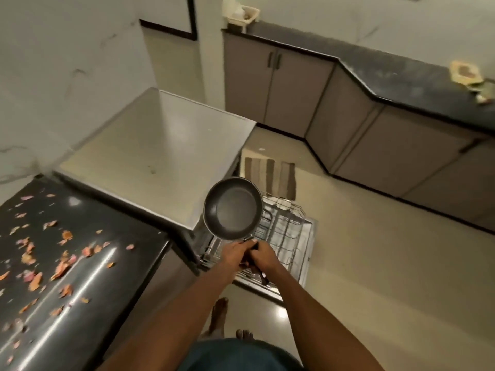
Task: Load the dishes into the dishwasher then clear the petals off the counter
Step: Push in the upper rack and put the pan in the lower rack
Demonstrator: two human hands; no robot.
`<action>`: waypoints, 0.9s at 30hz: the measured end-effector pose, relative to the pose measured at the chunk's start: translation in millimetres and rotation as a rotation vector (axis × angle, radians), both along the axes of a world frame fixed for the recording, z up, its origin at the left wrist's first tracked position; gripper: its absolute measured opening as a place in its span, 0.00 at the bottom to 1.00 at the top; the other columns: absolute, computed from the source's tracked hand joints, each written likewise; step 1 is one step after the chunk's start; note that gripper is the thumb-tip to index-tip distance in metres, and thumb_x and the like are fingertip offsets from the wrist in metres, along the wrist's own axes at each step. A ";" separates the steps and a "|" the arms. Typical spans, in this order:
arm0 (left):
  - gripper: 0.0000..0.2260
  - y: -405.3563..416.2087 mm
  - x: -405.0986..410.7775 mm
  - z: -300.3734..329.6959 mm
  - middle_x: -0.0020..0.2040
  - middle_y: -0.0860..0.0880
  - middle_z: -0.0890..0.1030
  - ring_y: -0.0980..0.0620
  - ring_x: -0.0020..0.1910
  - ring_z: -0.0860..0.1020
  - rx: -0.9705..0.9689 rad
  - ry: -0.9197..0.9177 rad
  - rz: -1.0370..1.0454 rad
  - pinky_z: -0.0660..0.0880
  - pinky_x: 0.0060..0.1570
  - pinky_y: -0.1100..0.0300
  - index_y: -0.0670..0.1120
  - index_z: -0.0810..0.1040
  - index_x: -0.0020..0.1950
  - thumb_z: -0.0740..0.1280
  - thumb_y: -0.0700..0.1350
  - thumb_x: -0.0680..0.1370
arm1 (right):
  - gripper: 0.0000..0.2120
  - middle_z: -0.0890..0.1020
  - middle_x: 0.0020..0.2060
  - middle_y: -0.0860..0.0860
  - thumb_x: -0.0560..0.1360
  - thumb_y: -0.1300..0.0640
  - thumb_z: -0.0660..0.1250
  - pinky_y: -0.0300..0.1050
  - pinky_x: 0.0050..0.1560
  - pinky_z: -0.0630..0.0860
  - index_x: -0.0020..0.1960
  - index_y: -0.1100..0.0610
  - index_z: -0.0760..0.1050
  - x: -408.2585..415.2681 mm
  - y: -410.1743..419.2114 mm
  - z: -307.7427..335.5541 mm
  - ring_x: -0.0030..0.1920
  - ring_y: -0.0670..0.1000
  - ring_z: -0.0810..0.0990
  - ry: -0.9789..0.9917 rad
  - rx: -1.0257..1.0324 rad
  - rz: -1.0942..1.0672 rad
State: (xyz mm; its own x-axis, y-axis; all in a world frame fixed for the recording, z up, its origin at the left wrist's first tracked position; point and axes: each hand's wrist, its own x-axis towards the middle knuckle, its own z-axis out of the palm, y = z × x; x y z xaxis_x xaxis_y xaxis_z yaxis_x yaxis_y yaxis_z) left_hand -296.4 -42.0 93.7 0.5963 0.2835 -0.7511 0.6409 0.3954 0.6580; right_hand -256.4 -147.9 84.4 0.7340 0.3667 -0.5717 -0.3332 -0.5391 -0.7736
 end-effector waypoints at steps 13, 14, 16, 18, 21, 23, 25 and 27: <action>0.07 -39.9 67.6 -26.6 0.42 0.44 0.85 0.47 0.40 0.82 -0.031 0.065 -0.304 0.78 0.36 0.55 0.40 0.82 0.48 0.77 0.37 0.72 | 0.07 0.84 0.36 0.57 0.74 0.55 0.67 0.53 0.36 0.75 0.48 0.57 0.80 1.3 -38.3 -11.5 0.34 0.54 0.79 0.066 0.010 -0.363; 0.07 -43.4 73.1 -29.2 0.41 0.45 0.85 0.48 0.40 0.82 -0.031 0.069 -0.307 0.78 0.37 0.55 0.40 0.82 0.48 0.77 0.38 0.72 | 0.09 0.85 0.38 0.58 0.73 0.55 0.68 0.56 0.40 0.78 0.49 0.59 0.81 5.4 -42.5 -9.2 0.36 0.54 0.81 0.081 0.003 -0.362; 0.09 -49.8 86.9 -33.7 0.44 0.44 0.85 0.47 0.42 0.82 -0.036 0.088 -0.326 0.79 0.41 0.54 0.39 0.82 0.51 0.77 0.39 0.73 | 0.12 0.86 0.42 0.61 0.73 0.54 0.70 0.59 0.49 0.82 0.50 0.62 0.82 14.4 -52.1 -12.2 0.39 0.55 0.84 0.126 -0.019 -0.339; 0.10 -55.6 102.4 -42.0 0.46 0.43 0.84 0.47 0.42 0.81 -0.018 0.110 -0.330 0.79 0.40 0.55 0.38 0.82 0.52 0.76 0.39 0.73 | 0.14 0.86 0.43 0.62 0.74 0.52 0.69 0.60 0.51 0.82 0.50 0.63 0.82 20.9 -61.2 -18.2 0.41 0.58 0.85 0.174 -0.034 -0.312; 0.11 -65.0 125.5 -51.2 0.43 0.42 0.83 0.46 0.41 0.81 -0.013 0.146 -0.351 0.78 0.40 0.53 0.35 0.82 0.53 0.76 0.39 0.74 | 0.11 0.87 0.41 0.58 0.75 0.52 0.68 0.58 0.53 0.82 0.48 0.59 0.82 29.8 -69.9 -31.5 0.41 0.55 0.86 0.217 -0.070 -0.242; 0.10 -70.2 137.3 -54.6 0.42 0.41 0.83 0.45 0.41 0.82 -0.014 0.145 -0.379 0.80 0.41 0.53 0.34 0.81 0.54 0.74 0.38 0.76 | 0.06 0.86 0.40 0.53 0.73 0.54 0.68 0.55 0.52 0.82 0.48 0.55 0.81 36.1 -74.3 -36.3 0.41 0.52 0.86 0.198 -0.097 -0.192; 0.06 -79.4 154.7 -63.4 0.43 0.39 0.84 0.45 0.41 0.83 0.001 0.153 -0.414 0.82 0.39 0.53 0.36 0.82 0.52 0.72 0.37 0.77 | 0.04 0.86 0.41 0.53 0.73 0.57 0.68 0.52 0.50 0.82 0.47 0.53 0.80 53.6 -80.5 -43.9 0.41 0.52 0.86 0.213 -0.113 -0.181; 0.02 -84.0 161.1 -67.2 0.43 0.38 0.84 0.44 0.40 0.83 0.031 0.142 -0.457 0.82 0.41 0.51 0.37 0.82 0.49 0.72 0.35 0.77 | 0.03 0.86 0.38 0.53 0.74 0.60 0.67 0.50 0.47 0.81 0.44 0.54 0.79 61.5 -82.6 -43.6 0.38 0.52 0.85 0.196 -0.142 -0.168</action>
State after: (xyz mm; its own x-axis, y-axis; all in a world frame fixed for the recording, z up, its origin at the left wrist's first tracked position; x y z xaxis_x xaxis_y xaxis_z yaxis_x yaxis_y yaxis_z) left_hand -135.3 -126.0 26.5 0.5575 0.0396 -0.8293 0.8287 0.0340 0.5587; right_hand -194.9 -230.6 40.8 0.6484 0.1551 -0.7454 -0.5626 -0.5620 -0.6063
